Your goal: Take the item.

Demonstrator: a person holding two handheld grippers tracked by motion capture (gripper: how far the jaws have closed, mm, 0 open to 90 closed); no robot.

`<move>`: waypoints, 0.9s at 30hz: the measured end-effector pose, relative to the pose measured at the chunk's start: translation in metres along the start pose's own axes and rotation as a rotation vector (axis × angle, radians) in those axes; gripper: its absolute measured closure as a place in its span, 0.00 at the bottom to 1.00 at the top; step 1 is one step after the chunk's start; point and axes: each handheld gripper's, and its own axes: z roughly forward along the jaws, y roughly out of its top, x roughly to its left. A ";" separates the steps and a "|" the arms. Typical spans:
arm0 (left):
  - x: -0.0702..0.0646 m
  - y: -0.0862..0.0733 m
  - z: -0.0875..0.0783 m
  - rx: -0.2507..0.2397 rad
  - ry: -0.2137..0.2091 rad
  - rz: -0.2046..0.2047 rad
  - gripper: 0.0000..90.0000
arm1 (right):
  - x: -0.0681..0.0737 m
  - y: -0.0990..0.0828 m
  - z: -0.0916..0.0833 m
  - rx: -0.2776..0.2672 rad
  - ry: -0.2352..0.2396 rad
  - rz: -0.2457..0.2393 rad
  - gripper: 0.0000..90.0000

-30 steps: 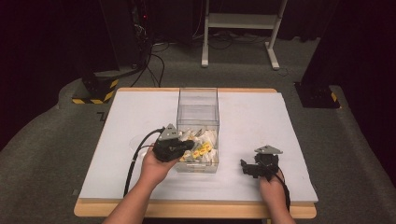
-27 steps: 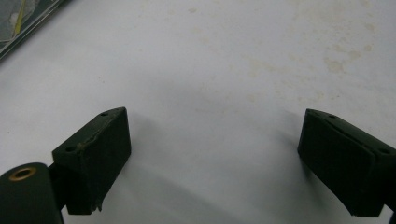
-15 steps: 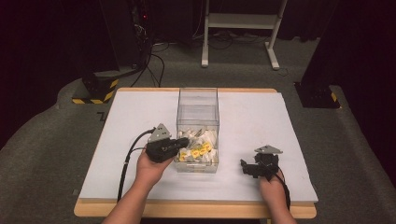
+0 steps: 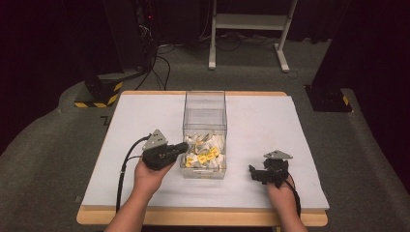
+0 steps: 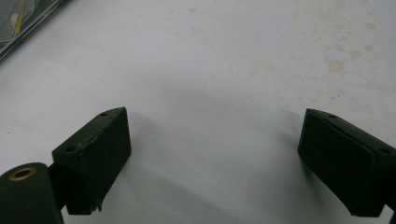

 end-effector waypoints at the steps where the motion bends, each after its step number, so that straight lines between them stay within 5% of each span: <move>1: 0.000 -0.001 -0.001 0.001 0.001 0.002 0.95 | 0.000 0.000 0.000 0.000 0.000 0.000 0.11; 15: 0.007 -0.010 -0.015 -0.001 0.014 -0.015 0.95 | 0.000 0.000 0.000 0.000 0.000 -0.001 0.11; 19: 0.013 -0.011 -0.018 -0.007 0.007 -0.052 0.95 | 0.000 0.000 0.000 0.000 0.000 -0.001 0.11; 27: 0.018 -0.014 -0.027 -0.017 0.035 -0.044 0.95 | 0.000 0.000 0.000 0.000 0.000 -0.001 0.11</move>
